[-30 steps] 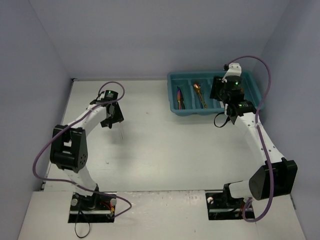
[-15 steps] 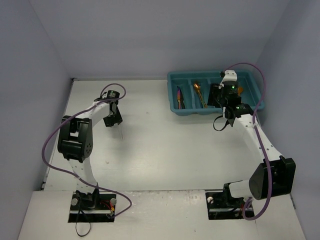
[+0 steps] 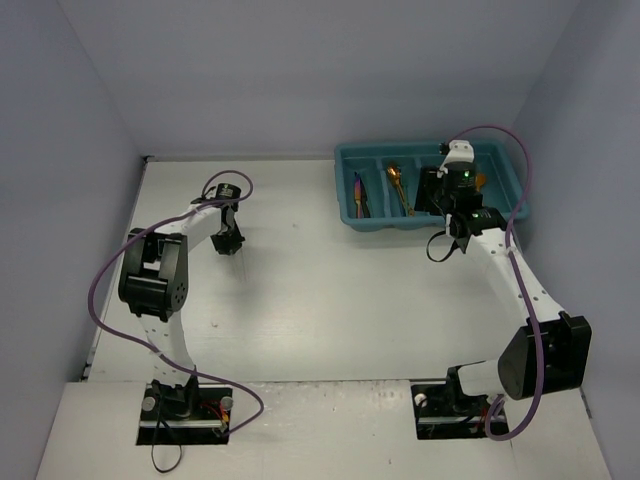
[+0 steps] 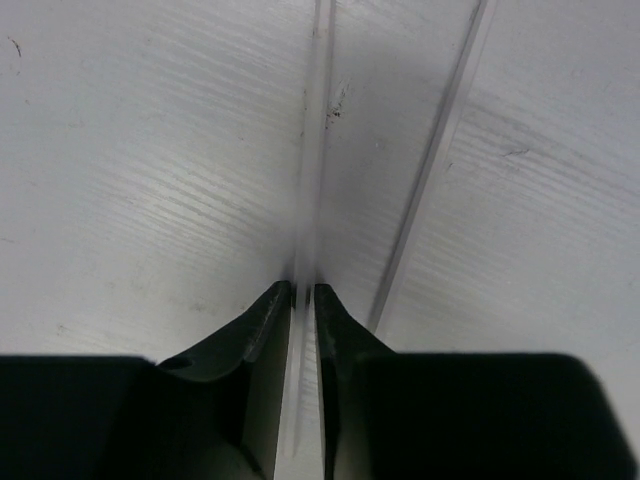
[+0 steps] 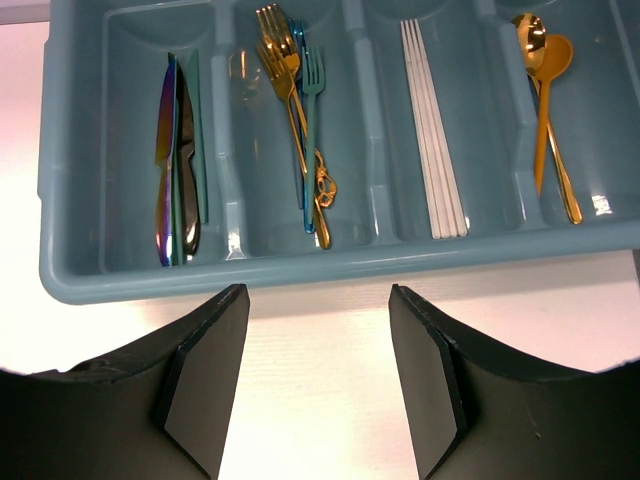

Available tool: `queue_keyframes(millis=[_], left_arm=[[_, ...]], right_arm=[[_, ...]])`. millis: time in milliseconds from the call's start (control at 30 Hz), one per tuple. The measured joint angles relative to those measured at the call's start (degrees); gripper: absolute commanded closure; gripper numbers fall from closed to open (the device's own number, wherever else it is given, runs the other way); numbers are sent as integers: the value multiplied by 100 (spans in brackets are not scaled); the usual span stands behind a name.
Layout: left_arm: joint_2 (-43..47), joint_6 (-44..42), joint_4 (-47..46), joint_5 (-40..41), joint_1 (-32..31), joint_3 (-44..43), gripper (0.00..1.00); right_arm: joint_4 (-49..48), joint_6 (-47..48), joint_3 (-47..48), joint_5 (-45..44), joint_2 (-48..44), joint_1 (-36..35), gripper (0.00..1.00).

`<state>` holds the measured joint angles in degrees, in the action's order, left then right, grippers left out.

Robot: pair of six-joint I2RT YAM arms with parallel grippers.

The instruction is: Sort the eating utensils into containers

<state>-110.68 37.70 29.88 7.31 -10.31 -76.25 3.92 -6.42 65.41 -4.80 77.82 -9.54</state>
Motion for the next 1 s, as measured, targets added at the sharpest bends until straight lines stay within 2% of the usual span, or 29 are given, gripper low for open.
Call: queue_keyframes(millis=[67,267,467,567,733,867,1000], left_arm=[[23,27,-36,15,-2,37,100],[279,16,-16,187,23,352,100],[1402,-57,101,154,96,879,100],[2487,-129,-117,-109,105,1117,100],[4172,-151,-773,-824,105,1436,100],[4871,48,-1490,-1609,101,1799,100],[5169,430,-2211,-2290,74,2269,100]], right_arm=[[0,0,0,51,0,-25,44],[-1,5,1,446,0,-190,41],[39,4,126,1315,1,-743,32],[32,-9,380,1712,11,-1232,31],[-262,-143,795,2146,190,-2466,31],[-534,-341,937,2308,494,-3269,32],[-805,-548,1084,2325,941,-3778,33]])
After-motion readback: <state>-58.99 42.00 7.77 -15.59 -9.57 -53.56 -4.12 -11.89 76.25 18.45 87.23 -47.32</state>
